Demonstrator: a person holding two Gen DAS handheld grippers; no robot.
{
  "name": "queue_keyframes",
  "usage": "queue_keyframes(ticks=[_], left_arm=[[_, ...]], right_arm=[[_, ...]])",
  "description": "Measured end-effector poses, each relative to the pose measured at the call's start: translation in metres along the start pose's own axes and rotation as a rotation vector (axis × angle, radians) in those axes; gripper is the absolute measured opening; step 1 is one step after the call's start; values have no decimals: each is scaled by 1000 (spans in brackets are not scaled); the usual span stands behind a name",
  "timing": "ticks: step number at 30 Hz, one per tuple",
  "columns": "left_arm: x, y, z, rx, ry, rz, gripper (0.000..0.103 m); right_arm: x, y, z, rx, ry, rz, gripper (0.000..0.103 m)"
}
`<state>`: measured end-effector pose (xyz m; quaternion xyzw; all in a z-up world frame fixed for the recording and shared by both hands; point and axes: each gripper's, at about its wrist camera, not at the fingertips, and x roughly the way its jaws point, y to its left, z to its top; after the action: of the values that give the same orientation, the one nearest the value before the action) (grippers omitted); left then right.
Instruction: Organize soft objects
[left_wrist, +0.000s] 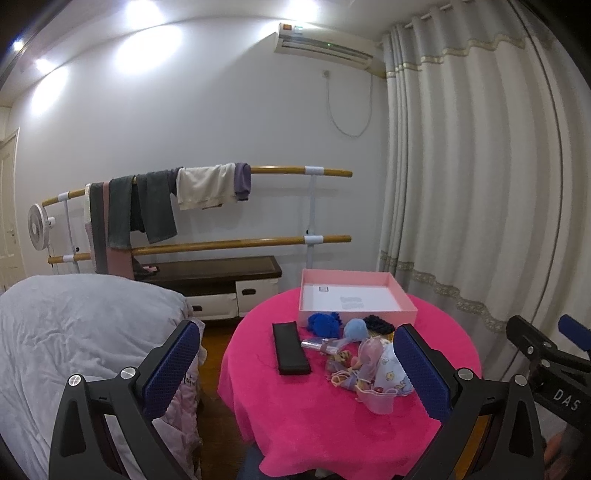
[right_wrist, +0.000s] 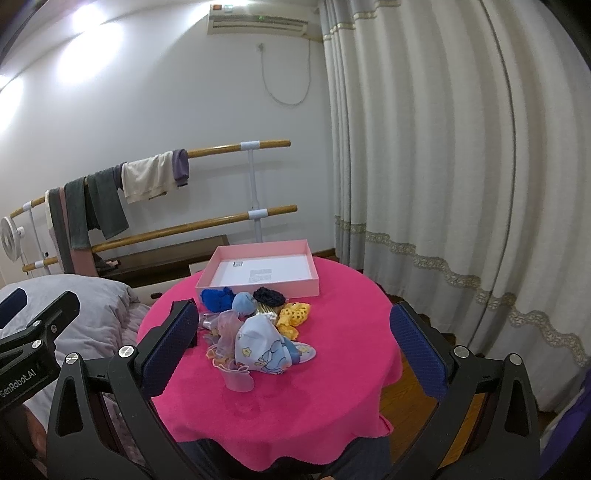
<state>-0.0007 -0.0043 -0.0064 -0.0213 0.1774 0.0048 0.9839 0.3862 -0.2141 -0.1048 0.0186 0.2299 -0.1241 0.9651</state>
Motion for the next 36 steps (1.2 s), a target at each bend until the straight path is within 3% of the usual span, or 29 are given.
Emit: queue_keyframes(ticks=[11, 24, 36], left_arm=[[49, 1, -7, 8, 63, 10, 103], [130, -8, -20, 5, 217, -24, 103], [228, -18, -34, -14, 380, -53, 103]], right_arm=[[38, -3, -5, -14, 71, 15, 103], [108, -1, -23, -40, 212, 57, 103], [181, -12, -47, -52, 360, 111, 103]])
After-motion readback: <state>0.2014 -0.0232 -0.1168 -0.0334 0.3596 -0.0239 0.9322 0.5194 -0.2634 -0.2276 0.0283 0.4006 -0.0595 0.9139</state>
